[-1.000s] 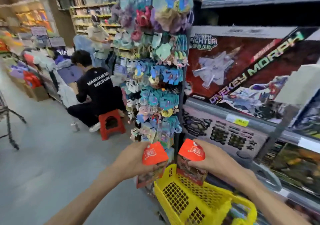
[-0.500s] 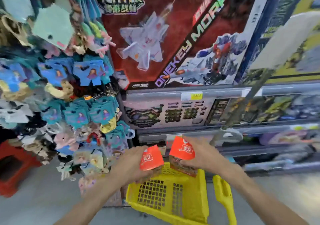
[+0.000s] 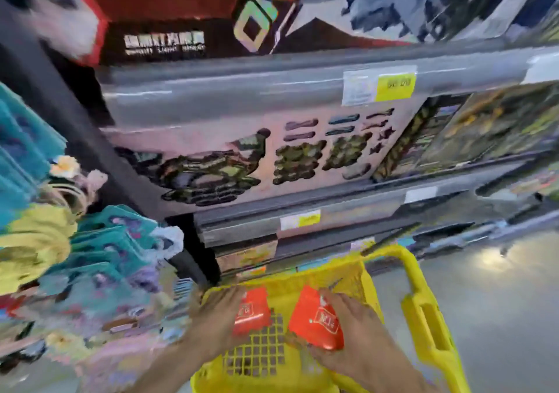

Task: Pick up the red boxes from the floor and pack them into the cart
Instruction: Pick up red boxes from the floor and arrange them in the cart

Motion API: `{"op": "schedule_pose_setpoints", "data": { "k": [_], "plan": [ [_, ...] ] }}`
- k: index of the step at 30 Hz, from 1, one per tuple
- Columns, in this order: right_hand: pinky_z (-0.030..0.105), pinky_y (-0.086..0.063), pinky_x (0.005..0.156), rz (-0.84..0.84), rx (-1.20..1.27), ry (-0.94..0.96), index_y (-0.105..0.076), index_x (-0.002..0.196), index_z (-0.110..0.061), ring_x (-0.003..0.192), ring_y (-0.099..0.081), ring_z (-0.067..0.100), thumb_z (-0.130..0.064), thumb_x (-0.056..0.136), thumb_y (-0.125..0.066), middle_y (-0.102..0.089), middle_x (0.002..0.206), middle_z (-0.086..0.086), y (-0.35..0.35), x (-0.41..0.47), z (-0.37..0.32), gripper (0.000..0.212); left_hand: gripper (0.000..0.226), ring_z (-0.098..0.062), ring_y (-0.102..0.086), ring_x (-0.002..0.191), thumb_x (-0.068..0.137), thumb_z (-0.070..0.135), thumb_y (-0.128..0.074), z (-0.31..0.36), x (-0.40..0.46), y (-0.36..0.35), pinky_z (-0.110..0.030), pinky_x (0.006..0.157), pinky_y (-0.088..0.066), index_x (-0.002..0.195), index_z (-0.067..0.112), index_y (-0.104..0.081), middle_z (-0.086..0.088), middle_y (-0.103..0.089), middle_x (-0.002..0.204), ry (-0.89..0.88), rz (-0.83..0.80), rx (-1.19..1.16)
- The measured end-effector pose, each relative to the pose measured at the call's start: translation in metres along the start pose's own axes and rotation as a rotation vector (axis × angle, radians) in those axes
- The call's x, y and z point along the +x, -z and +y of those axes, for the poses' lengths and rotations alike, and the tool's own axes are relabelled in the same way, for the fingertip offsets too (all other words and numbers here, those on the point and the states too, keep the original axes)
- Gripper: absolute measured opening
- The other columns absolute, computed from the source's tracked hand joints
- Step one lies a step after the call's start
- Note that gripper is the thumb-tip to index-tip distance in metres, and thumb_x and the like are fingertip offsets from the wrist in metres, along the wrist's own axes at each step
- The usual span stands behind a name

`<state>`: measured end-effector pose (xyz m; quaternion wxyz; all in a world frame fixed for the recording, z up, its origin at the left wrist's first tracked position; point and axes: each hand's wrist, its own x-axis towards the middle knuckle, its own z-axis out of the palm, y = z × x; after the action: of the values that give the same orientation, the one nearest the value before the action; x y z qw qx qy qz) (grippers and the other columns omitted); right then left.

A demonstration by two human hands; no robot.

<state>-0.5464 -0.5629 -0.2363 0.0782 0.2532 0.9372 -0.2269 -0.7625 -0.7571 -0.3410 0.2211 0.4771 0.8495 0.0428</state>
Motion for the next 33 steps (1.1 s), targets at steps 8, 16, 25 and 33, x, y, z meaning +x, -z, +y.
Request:
{"op": "schedule_pose_setpoints", "data": {
  "k": [8,16,25,33],
  "plan": [
    [0.030,-0.024,0.110,-0.210,-0.086,-0.057,-0.008,0.151,-0.037,0.138,-0.033,0.013,-0.071,0.077,-0.060,-0.031,0.148,-0.015,-0.088,0.054,0.038,0.096,0.098,-0.020,-0.022,0.144,0.078,0.051,-0.068,-0.059,0.070,-0.121,-0.031,0.118,-0.013,0.154,0.021,-0.014,-0.001,-0.025,0.157,-0.063,-0.084,0.013],
    [0.031,-0.034,0.110,-0.218,-0.140,0.082,-0.023,0.147,-0.031,0.127,-0.048,0.018,-0.060,0.069,-0.068,-0.046,0.137,-0.008,-0.144,0.101,0.060,0.095,0.095,-0.025,-0.018,0.146,0.083,0.049,-0.065,-0.069,0.082,-0.157,-0.041,0.120,-0.015,0.155,0.020,-0.010,0.000,-0.020,0.159,0.044,-0.129,0.128],
    [0.036,-0.027,0.115,-0.336,-0.273,0.237,-0.028,0.148,-0.017,0.134,-0.040,0.022,-0.042,0.077,-0.075,-0.043,0.143,0.001,-0.211,0.169,0.059,0.089,0.094,-0.028,-0.025,0.142,0.082,0.038,-0.072,-0.058,0.071,-0.159,-0.043,0.119,-0.019,0.155,0.016,-0.016,-0.005,-0.027,0.154,0.036,-0.008,0.131],
    [0.034,-0.021,0.120,-0.326,-0.229,0.256,-0.022,0.151,-0.017,0.138,-0.034,0.022,-0.041,0.079,-0.078,-0.037,0.148,0.001,-0.246,0.176,0.067,0.095,0.094,-0.028,-0.041,0.124,0.073,0.040,-0.079,-0.062,0.066,-0.166,-0.042,0.108,-0.038,0.149,0.014,-0.032,-0.006,-0.043,0.137,0.000,0.073,0.155]
  ]
}}
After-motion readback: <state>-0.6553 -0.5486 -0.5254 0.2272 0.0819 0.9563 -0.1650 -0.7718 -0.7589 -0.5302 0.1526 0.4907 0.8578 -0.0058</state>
